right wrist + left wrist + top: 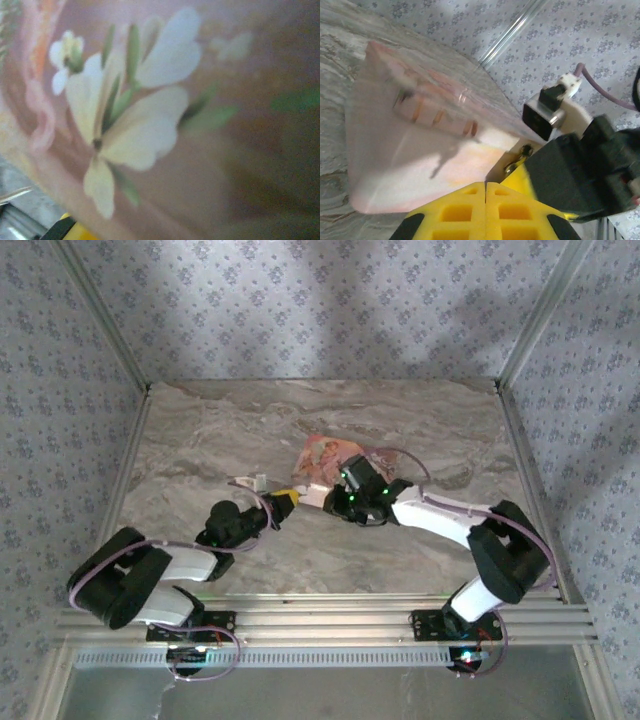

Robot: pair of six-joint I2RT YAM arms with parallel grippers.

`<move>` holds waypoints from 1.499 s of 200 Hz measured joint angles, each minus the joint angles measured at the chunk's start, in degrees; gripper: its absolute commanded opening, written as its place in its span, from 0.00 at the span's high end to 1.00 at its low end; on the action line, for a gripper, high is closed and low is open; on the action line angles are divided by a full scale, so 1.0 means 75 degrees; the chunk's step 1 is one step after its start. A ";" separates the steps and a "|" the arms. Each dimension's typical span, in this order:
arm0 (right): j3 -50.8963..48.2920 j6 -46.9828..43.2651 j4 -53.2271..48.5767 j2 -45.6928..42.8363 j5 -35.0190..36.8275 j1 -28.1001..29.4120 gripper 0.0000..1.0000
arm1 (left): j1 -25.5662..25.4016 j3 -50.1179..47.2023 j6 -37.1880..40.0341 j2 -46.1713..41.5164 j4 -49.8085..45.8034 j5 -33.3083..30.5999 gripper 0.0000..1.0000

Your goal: Unlock a padlock with a key

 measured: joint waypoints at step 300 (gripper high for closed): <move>-0.0446 -0.0117 0.3850 -0.1571 -0.1320 0.1090 0.81 | 0.0944 0.0233 -0.2270 -0.4855 -0.4403 0.2043 1.00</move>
